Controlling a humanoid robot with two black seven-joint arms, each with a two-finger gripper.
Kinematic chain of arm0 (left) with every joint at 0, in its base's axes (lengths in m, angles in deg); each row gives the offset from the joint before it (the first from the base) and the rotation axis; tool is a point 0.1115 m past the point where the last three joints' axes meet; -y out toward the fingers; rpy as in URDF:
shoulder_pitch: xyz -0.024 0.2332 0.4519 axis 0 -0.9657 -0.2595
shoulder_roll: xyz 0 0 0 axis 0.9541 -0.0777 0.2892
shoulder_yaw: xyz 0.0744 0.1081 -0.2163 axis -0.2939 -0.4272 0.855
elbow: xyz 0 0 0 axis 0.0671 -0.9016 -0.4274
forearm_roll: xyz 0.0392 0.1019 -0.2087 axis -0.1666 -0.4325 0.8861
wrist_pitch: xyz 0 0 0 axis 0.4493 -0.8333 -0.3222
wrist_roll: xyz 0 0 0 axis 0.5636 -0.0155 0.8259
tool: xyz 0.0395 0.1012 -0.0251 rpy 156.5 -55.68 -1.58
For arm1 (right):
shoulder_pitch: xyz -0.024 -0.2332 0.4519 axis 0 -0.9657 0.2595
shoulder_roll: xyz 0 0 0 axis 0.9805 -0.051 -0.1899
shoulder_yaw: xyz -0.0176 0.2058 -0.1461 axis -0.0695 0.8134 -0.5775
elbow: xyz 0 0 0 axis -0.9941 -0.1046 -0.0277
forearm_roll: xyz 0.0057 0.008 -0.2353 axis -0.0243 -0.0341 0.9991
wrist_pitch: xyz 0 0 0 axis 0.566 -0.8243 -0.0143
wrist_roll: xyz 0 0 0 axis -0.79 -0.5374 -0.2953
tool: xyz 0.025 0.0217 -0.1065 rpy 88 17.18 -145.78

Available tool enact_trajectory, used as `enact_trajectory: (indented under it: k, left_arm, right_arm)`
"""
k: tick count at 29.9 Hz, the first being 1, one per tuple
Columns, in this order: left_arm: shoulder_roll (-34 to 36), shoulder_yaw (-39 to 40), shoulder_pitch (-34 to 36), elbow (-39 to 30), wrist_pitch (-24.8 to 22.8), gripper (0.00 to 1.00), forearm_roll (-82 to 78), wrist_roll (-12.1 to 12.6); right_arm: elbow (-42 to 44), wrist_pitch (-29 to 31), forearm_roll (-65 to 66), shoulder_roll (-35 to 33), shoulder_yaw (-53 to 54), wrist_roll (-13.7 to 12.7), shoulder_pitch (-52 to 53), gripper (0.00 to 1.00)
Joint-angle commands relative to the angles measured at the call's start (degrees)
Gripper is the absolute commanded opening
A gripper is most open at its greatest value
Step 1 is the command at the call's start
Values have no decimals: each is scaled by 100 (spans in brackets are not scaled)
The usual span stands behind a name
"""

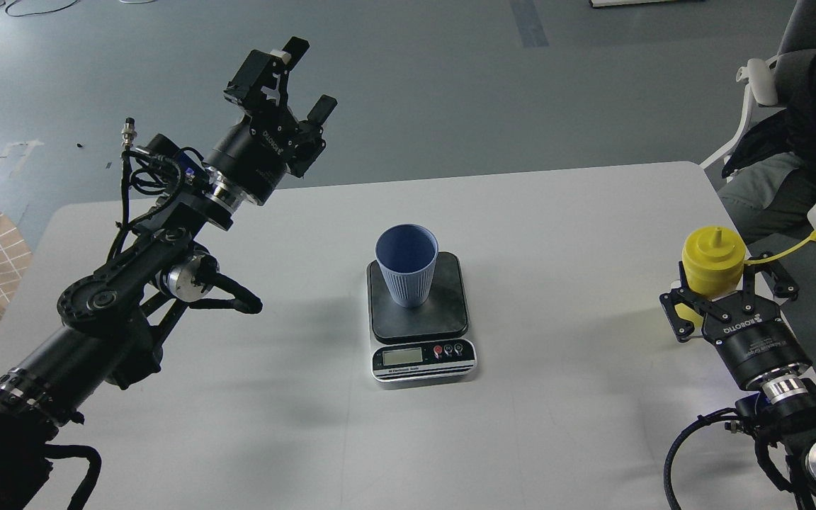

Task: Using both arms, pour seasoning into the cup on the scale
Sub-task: 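Raise the yellow bottle upright and carry it back down, then set the yellow bottle on the table and release it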

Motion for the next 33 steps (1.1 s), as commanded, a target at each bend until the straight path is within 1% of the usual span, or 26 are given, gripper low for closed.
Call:
enact_trajectory:
  k: [1, 6, 9, 10, 12, 19, 21, 22, 24, 27, 29, 32, 33]
  left_arm:
    - [-21, -7, 8, 0, -1, 98, 1, 0]
    - [14, -146, 8, 9, -1, 98, 1, 0]
    - [41, -323, 8, 9, 8, 98, -17, 0]
    - [49, -349, 8, 9, 17, 98, -17, 0]
    - [67, -402, 8, 9, 17, 98, -34, 0]
    - [164, -754, 35, 9, 26, 98, -43, 0]
    - [173, -763, 35, 9, 26, 98, -52, 0]
    - [173, -763, 35, 9, 26, 98, -52, 0]
    - [181, -824, 35, 9, 26, 98, -61, 0]
    - [199, -903, 61, 9, 26, 98, -52, 0]
    - [199, -903, 70, 9, 26, 98, -52, 0]
    - [216, -903, 79, 9, 26, 98, -35, 0]
    - [208, -903, 79, 9, 26, 98, -43, 0]
  right_arm:
    - [52, -1, -22, 0, 20, -119, 366, 0]
    - [324, -1, -319, 0, -15, -137, 709, 1]
    - [658, -1, -602, 0, -15, -268, 850, 2]
    - [807, -1, -724, 0, -15, -356, 894, 3]
    - [1035, -1, -882, 0, -24, -400, 929, 3]
    - [1493, -1, -1445, 0, -68, -409, 991, 3]
    - [1520, -1, -1804, 0, -85, -558, 991, 4]
    - [1520, -1, -1806, 0, -85, -559, 991, 4]
    - [1529, -1, -2226, 0, -103, -786, 991, 4]
    - [1538, -1, -2351, 0, -94, -1003, 983, 4]
    - [1555, -1, -2360, 0, -85, -1003, 974, 6]
    - [1573, -1, -2369, 0, -94, -1003, 904, 12]
    - [1590, -1, -2369, 0, -103, -1003, 860, 12]
